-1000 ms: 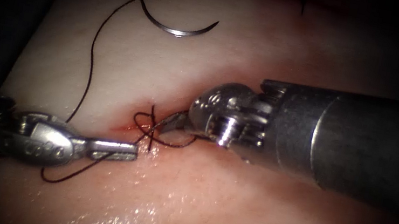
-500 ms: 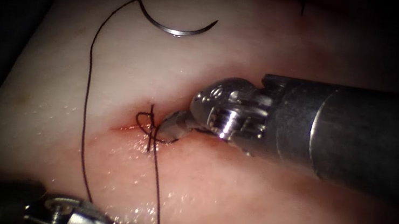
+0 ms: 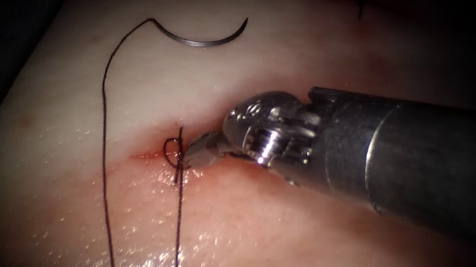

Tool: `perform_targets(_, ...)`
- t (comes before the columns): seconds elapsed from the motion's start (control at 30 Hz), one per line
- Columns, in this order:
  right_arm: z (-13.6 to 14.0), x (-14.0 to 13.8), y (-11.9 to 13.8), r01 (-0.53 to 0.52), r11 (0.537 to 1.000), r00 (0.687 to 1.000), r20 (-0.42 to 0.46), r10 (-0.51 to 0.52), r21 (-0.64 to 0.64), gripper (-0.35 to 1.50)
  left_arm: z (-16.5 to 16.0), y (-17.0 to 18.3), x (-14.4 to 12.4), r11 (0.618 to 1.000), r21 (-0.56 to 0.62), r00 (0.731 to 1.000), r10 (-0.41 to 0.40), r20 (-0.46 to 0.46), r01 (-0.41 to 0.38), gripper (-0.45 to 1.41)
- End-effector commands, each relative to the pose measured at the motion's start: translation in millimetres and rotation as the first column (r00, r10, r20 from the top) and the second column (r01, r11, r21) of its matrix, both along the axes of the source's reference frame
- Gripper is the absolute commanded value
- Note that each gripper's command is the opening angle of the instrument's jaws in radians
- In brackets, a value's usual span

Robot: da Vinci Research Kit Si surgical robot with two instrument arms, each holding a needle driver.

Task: Wound Closure
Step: Pull tail through loop and upward with right hand while pulling working end downward with left gripper to tighten knot

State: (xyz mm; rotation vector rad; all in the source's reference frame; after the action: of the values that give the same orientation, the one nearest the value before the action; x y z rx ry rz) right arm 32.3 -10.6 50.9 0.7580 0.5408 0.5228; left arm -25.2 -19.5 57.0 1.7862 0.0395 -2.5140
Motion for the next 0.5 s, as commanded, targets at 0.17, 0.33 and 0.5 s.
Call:
perform_targets(0.17,1.1,1.2,1.3,-0.029,1.0,1.0,-0.006,0.029,0.001,-0.35,0.4,-1.4,-0.7,1.0,0.01,1.0,0.017,-0.017,-0.017,-0.45)
perform_targets(0.33,2.4,1.6,2.5,-0.046,0.999,0.999,0.0,0.046,0.007,-0.35,0.2,-2.6,-1.2,0.999,0.016,0.998,0.042,-0.039,-0.041,-0.45)
perform_targets(0.5,3.9,1.9,3.7,-0.045,0.998,0.999,-0.005,0.045,0.036,-0.35,-0.3,-3.9,-1.5,0.998,0.032,0.997,0.064,-0.044,-0.063,-0.45)
